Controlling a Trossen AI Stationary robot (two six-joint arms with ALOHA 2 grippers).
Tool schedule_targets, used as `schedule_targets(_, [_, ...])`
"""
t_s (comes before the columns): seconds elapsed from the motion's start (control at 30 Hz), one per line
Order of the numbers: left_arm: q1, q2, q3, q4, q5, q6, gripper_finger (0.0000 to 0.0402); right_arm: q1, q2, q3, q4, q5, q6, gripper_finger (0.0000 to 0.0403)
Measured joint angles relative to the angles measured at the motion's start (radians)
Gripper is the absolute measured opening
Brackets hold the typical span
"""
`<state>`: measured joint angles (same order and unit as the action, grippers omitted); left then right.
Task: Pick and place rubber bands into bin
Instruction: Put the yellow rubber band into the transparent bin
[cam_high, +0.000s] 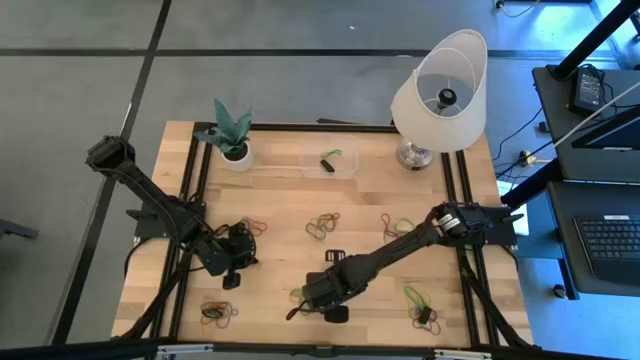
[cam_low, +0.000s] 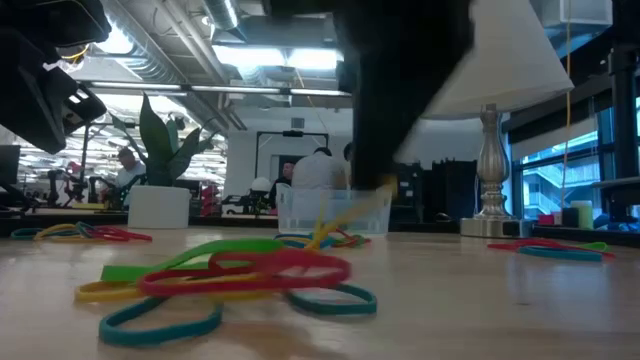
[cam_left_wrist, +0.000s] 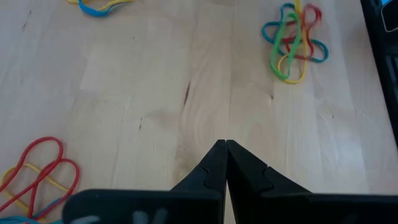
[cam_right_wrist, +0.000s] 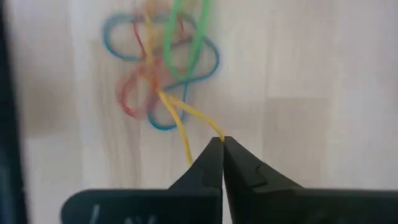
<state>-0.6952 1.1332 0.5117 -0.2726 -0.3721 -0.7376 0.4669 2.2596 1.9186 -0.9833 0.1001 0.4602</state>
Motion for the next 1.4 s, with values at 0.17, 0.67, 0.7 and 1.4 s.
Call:
schedule_targets(0.17, [0.0, 0.0, 0.0, -0.001, 0.0, 0.0, 0.0002, 0.004, -0.069, 0.0, -0.074, 0.071, 0.064, 0.0002])
schedule_targets(0.67, [0.003, 0.0, 0.0, 0.0, 0.0, 0.003, 0.0003, 0.028, -0.262, 0.0, -0.045, 0.233, 0.057, 0.0001])
schedule_targets(0.7, [0.003, 0.0, 0.0, -0.003, -0.001, 0.012, 0.0004, 0.028, -0.271, 0.0, -0.046, 0.244, 0.057, 0.0001])
schedule_targets(1.4, [0.003, 0.0, 0.0, -0.005, -0.032, 0.139, 0.0003, -0.326, -0.294, 0.0, -0.053, 0.368, -0.201, 0.0])
